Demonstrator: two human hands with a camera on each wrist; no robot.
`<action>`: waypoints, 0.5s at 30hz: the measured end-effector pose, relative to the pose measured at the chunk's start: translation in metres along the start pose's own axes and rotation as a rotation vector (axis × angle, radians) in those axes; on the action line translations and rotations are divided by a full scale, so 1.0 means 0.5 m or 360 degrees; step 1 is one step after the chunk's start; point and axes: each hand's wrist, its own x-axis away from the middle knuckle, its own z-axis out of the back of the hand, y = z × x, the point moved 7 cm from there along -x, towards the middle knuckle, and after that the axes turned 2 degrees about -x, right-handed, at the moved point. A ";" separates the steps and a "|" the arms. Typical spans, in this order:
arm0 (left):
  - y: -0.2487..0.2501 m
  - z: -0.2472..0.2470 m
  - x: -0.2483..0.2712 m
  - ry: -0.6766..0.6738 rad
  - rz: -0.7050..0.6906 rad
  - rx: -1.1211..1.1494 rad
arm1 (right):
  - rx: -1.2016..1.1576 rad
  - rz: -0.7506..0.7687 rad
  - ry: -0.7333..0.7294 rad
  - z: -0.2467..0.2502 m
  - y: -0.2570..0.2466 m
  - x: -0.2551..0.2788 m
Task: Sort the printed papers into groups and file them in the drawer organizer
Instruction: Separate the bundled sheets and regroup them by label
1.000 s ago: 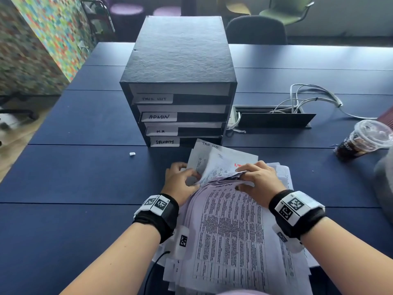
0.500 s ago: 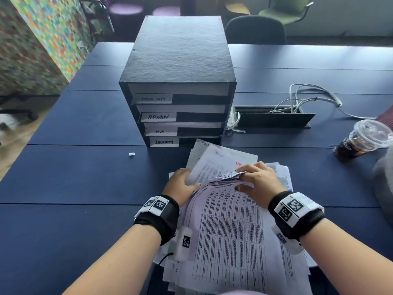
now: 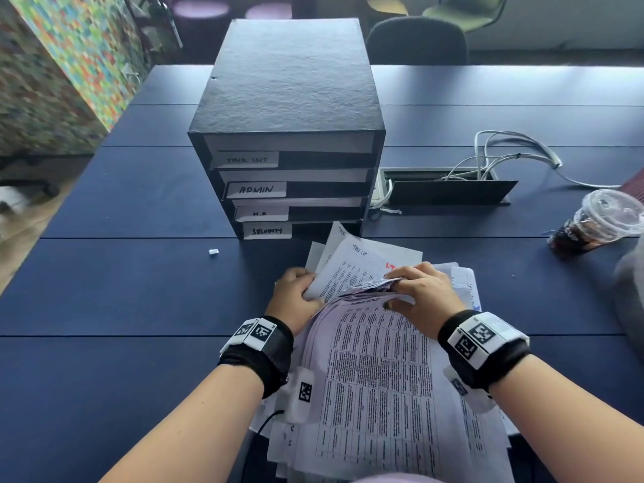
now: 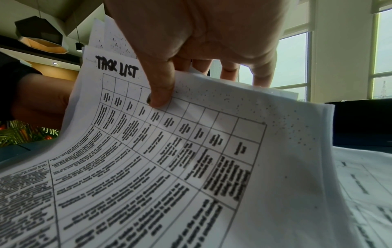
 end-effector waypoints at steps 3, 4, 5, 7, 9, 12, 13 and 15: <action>0.015 -0.001 0.002 -0.0028 -0.0113 -0.0067 | 0.0000 -0.0002 0.0004 -0.001 -0.001 -0.001; 0.016 -0.002 0.003 -0.0052 -0.0124 -0.0053 | -0.0006 -0.0001 0.0009 -0.002 0.000 -0.001; 0.019 -0.004 0.004 -0.0079 -0.0127 -0.0023 | -0.0014 -0.0001 0.0015 -0.001 0.000 -0.001; 0.025 -0.011 0.009 -0.0150 -0.0161 0.0057 | -0.0018 -0.0007 0.0014 0.000 0.000 0.000; 0.038 -0.021 0.015 -0.0246 -0.0236 0.0084 | -0.0007 -0.0011 0.0007 0.001 0.000 0.001; 0.061 -0.028 0.027 -0.0304 -0.0333 0.0093 | -0.0008 -0.0016 0.0029 0.005 0.004 0.007; 0.064 -0.028 0.030 -0.0302 -0.0326 0.0097 | -0.0009 -0.0011 0.0040 0.006 0.005 0.009; 0.064 -0.029 0.036 -0.0295 -0.0315 0.0031 | -0.0009 -0.0004 0.0074 0.008 0.007 0.010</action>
